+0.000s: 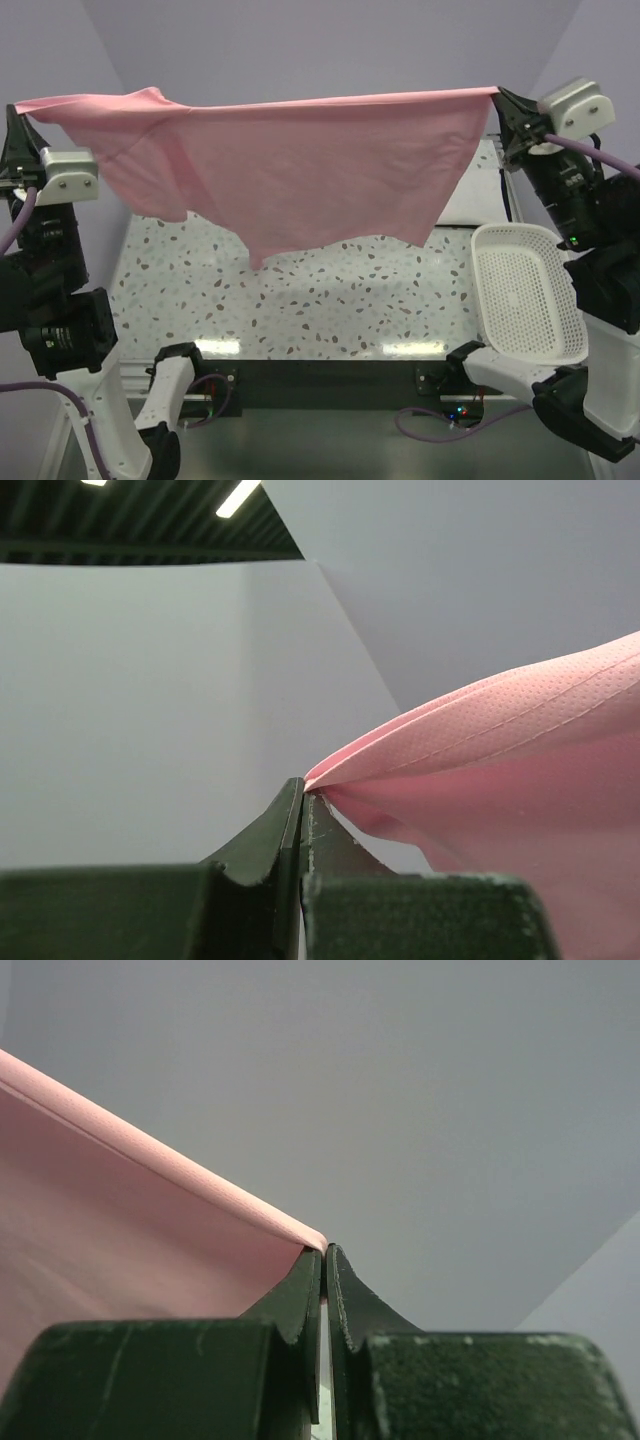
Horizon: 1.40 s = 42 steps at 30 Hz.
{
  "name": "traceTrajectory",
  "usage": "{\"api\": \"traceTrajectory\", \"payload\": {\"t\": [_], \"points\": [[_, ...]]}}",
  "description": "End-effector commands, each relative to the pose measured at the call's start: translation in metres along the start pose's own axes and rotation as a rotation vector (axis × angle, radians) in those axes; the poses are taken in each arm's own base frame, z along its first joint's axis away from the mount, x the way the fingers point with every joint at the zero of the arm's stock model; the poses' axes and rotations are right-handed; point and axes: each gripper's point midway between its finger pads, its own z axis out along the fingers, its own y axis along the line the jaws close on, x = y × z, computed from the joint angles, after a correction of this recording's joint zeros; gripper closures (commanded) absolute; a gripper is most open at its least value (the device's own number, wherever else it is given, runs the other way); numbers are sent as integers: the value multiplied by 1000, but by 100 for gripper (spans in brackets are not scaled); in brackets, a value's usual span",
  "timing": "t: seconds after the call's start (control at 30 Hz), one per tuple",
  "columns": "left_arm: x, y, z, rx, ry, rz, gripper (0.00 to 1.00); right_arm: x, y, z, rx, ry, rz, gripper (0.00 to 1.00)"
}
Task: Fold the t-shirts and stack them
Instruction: Flatten the tshirt out
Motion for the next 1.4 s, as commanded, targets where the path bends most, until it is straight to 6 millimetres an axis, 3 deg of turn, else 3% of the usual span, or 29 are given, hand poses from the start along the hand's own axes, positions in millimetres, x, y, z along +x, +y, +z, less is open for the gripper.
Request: {"api": "traceTrajectory", "payload": {"t": [0.0, 0.13, 0.3, 0.33, 0.4, 0.43, 0.47, 0.5, 0.57, 0.6, 0.63, 0.67, 0.7, 0.73, 0.77, 0.8, 0.83, 0.87, 0.9, 0.93, 0.97, 1.03, 1.1, 1.13, 1.2, 1.23, 1.3, 1.33, 1.37], "points": [[-5, 35, 9, -172, -9, 64, 100, -6, -11, -6, 44, -9, 14, 100], [12, 16, 34, -74, 45, 99, 100, 16, -12, 25, 85, 49, -62, 100], [100, -63, 61, 195, 218, 153, 100, 85, 14, 82, 71, 179, -191, 100], [112, -77, 62, 234, 229, 148, 100, 122, 30, 96, 30, 245, -219, 100], [156, -115, 62, 342, 299, 138, 100, 151, 46, 112, -10, 268, -231, 100], [167, -131, 63, 392, 304, 123, 100, 189, 63, 126, -54, 334, -238, 100], [195, -157, 63, 446, 352, 105, 99, 206, 69, 132, -72, 354, -240, 100], [208, -171, 64, 479, 371, 94, 98, 219, 76, 142, -87, 353, -243, 100], [230, -205, 66, 542, 412, 62, 98, 272, 98, 158, -149, 417, -250, 100], [260, -234, 67, 601, 465, 46, 97, 285, 102, 166, -155, 414, -251, 100], [270, -255, 67, 635, 481, 31, 97, 301, 107, 171, -168, 427, -251, 100], [300, -284, 68, 679, 534, 20, 96, 337, 123, 180, -205, 476, -252, 100], [312, -301, 70, 707, 546, 12, 95, 354, 128, 185, -214, 501, -256, 100], [312, -310, 86, 695, 543, 1, 88, 367, 125, 194, -196, 531, -280, 90], [346, -339, 88, 723, 610, -10, 82, 404, 138, 199, -216, 603, -293, 81], [359, -349, 91, 733, 660, -21, 75, 422, 140, 201, -217, 643, -302, 65], [348, -337, 127, 654, 647, -48, 60, 420, 124, 212, -165, 658, -306, 38], [382, -360, 126, 666, 730, -58, 55, 428, 121, 214, -160, 679, -293, 32], [393, -365, 119, 697, 814, -66, 52, 448, 127, 208, -198, 744, -281, 27], [375, -352, 147, 660, 772, -85, 49, 438, 114, 215, -164, 737, -261, 23], [390, -362, 141, 679, 818, -87, 47, 440, 112, 213, -174, 746, -252, 21], [396, -363, 126, 707, 868, -96, 40, 436, 113, 201, -208, 783, -241, 18], [384, -354, 116, 718, 867, -103, 39, 431, 123, 182, -292, 817, -211, 18], [393, -364, 89, 772, 913, -112, 37, 430, 128, 174, -317, 836, -188, 18], [374, -356, 65, 830, 923, -137, 37, 432, 146, 145, -436, 907, -135, 17], [377, -368, 36, 903, 964, -172, 37, 430, 152, 136, -462, 934, -111, 16], [357, -367, 3, 980, 995, -238, 36, 431, 171, 107, -577, 1002, -47, 15], [364, -373, -27, 1021, 1059, -263, 36, 432, 178, 97, -610, 1033, -19, 15], [354, -368, -40, 1035, 1072, -285, 36, 433, 184, 88, -642, 1059, 8, 15]]}}
